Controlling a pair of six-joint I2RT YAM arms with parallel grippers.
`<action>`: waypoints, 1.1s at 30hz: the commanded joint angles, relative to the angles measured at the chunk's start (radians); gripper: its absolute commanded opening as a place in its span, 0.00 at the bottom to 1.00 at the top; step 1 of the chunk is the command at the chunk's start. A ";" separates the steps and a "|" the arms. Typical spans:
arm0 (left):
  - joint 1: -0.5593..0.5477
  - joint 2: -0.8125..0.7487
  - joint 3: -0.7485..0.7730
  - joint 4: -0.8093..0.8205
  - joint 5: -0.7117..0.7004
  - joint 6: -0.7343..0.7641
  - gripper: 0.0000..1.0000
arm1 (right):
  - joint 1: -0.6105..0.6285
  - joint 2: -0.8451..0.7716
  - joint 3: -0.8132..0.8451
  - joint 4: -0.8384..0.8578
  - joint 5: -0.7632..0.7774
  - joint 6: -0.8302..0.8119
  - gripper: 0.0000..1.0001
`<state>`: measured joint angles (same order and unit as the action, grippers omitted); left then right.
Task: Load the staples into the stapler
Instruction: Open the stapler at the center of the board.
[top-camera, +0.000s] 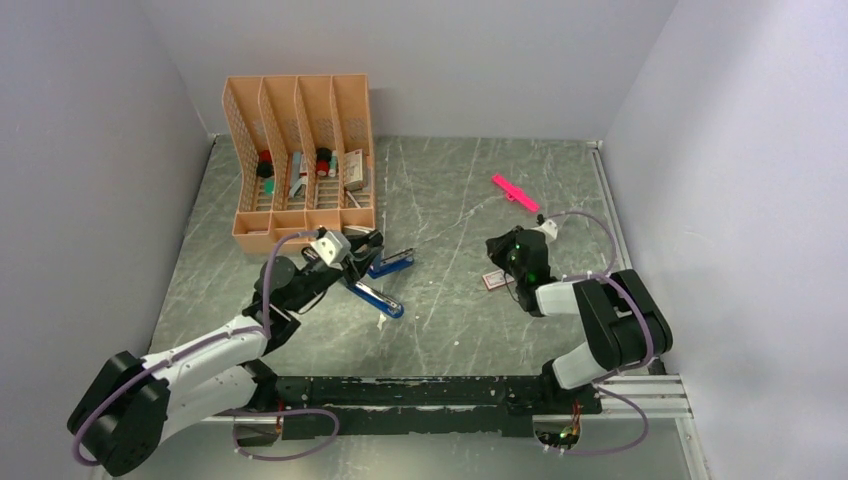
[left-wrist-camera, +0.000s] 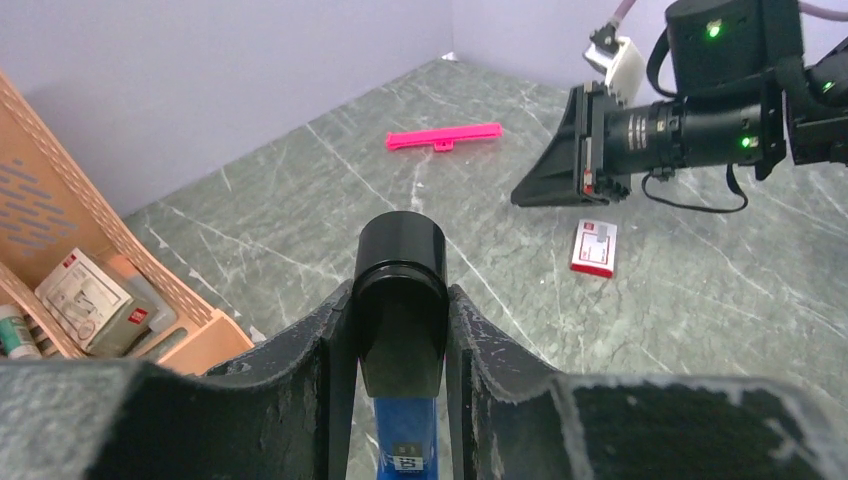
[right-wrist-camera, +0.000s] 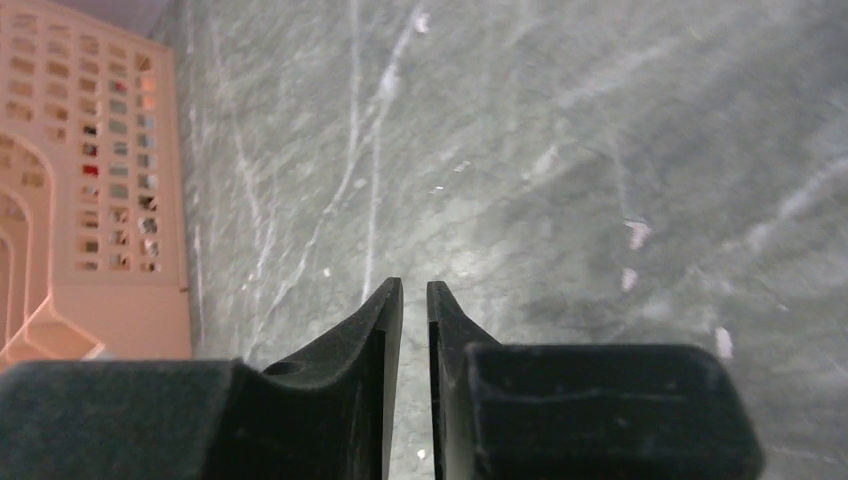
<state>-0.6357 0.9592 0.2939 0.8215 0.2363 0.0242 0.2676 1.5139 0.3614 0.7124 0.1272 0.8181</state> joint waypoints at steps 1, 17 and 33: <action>0.002 0.024 0.019 0.150 0.025 0.012 0.07 | -0.006 -0.026 0.002 0.151 -0.111 -0.094 0.23; 0.007 -0.017 0.260 -0.064 0.191 0.185 0.07 | 0.002 0.235 0.064 1.109 -0.851 -0.284 0.66; 0.010 -0.131 0.403 -0.293 0.556 0.199 0.07 | 0.233 -0.065 0.029 0.843 -1.145 -0.904 0.67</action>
<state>-0.6300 0.8608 0.6392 0.5076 0.6342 0.2092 0.4294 1.5150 0.4004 1.5257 -0.9760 0.1425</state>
